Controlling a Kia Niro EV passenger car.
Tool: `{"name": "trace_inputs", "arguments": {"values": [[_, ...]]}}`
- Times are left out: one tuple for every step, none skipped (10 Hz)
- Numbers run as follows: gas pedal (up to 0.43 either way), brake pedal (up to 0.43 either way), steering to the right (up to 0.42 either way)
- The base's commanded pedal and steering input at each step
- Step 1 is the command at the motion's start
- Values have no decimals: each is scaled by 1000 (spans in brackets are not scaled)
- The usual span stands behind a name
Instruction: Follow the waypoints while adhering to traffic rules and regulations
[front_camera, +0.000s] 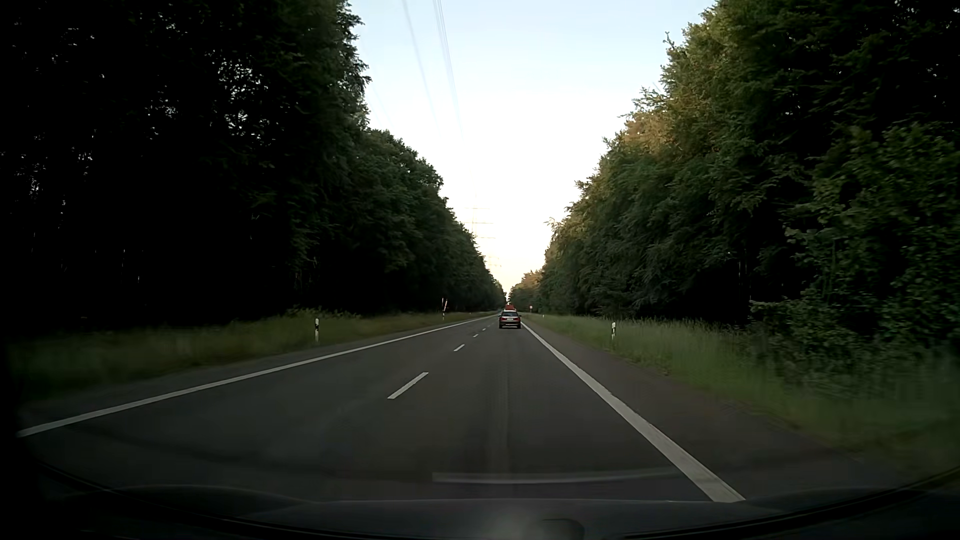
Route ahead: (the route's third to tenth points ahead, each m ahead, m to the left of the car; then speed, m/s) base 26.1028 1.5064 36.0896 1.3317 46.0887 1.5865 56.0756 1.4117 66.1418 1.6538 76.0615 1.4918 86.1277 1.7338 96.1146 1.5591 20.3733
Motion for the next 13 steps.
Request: {"name": "trace_inputs", "arguments": {"values": [[47, 24, 2], [47, 24, 2], [47, 24, 2], [47, 24, 2], [47, 24, 2], [47, 18, 2], [47, 24, 2], [47, 24, 2], [47, 24, 2], [47, 24, 2], [47, 24, 2], [47, 18, 2], [47, 18, 2]]}}
